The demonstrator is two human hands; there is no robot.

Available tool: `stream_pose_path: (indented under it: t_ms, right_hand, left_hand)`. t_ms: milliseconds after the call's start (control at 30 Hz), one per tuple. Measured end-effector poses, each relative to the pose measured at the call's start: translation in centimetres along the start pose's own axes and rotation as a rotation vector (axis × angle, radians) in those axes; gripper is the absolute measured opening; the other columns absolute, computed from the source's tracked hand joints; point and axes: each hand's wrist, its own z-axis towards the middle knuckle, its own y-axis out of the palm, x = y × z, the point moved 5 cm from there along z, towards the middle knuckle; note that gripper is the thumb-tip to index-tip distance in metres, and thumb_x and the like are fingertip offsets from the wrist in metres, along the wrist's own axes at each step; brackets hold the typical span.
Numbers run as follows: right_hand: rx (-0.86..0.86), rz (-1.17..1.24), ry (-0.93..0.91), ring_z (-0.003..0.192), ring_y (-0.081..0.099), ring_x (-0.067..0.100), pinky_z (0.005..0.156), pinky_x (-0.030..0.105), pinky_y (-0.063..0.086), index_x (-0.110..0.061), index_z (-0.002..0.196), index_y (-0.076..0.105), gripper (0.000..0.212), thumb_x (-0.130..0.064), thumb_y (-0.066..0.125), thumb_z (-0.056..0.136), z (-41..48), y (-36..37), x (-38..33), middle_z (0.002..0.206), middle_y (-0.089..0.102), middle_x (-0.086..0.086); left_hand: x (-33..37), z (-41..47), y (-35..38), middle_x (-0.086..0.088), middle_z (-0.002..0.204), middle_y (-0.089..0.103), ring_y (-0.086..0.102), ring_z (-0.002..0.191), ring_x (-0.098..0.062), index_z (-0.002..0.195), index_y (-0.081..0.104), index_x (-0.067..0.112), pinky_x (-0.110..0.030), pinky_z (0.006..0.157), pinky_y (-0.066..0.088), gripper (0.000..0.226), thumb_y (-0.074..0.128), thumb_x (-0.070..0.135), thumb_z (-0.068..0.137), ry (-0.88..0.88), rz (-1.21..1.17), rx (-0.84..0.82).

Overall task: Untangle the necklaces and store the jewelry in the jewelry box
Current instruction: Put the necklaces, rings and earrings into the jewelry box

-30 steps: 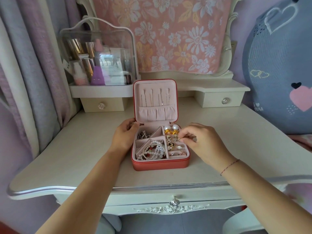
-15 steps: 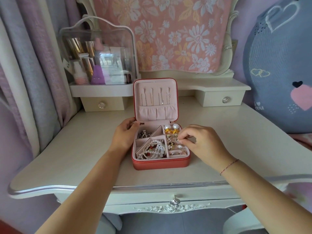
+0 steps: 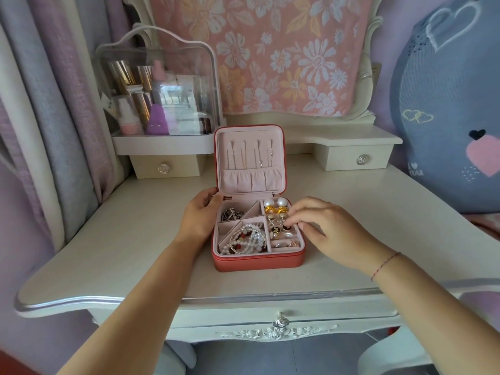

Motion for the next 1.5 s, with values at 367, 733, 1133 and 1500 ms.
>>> stream_pose_path:
  t_ms: [367, 733, 1133, 1500]
  right_hand:
    - [0.160, 0.368, 0.287, 0.098, 0.058, 0.000, 0.084, 0.010, 0.042, -0.021, 0.105, 0.070, 0.025, -0.006, 0.053, 0.095, 1.4, 0.0, 1.1, 0.111, 0.061, -0.007]
    - [0.147, 1.042, 0.616, 0.125, 0.041, 0.006, 0.111, 0.036, 0.025, -0.029, 0.128, 0.046, 0.035, -0.045, 0.030, 0.101, 6.3, 1.7, 2.5, 0.120, 0.054, -0.019]
    - [0.149, 1.038, 0.516, 0.124, 0.048, 0.001, 0.111, 0.037, 0.032, -0.037, 0.120, 0.052, 0.047, -0.060, 0.039, 0.081, 3.3, -0.2, 0.9, 0.127, 0.056, -0.018]
    - [0.133, 1.062, 0.466, 0.130, 0.046, 0.004, 0.116, 0.035, 0.027, -0.019, 0.137, 0.050, 0.057, -0.041, 0.065, 0.087, -2.0, 2.0, -0.5, 0.137, 0.056, -0.008]
  left_hand:
    - [0.2, -0.2, -0.2, 0.001, 0.111, 0.070, 0.065, 0.105, -0.020, 0.104, 0.067, 0.032, -0.046, 0.101, 0.047, 0.039, 0.037, 0.055, 0.098, -0.008, -0.009, -0.045]
    - [1.9, 0.8, 0.1, -0.001, 0.161, 0.021, 0.019, 0.148, -0.014, 0.155, 0.014, 0.016, -0.041, 0.122, 0.009, 0.076, 0.012, 0.064, 0.097, -0.173, -0.465, -0.229]
    - [2.5, -2.1, -0.7, 0.021, 0.151, 0.037, 0.026, 0.142, -0.001, 0.148, 0.034, 0.040, -0.038, 0.119, 0.012, 0.086, 0.008, 0.084, 0.078, -0.040, -0.178, -0.322]
    - [1.8, -7.8, -0.2, 0.006, 0.132, 0.062, 0.054, 0.126, -0.010, 0.131, 0.057, 0.031, -0.035, 0.111, 0.035, 0.067, 0.022, 0.068, 0.088, -0.015, -0.271, -0.412]
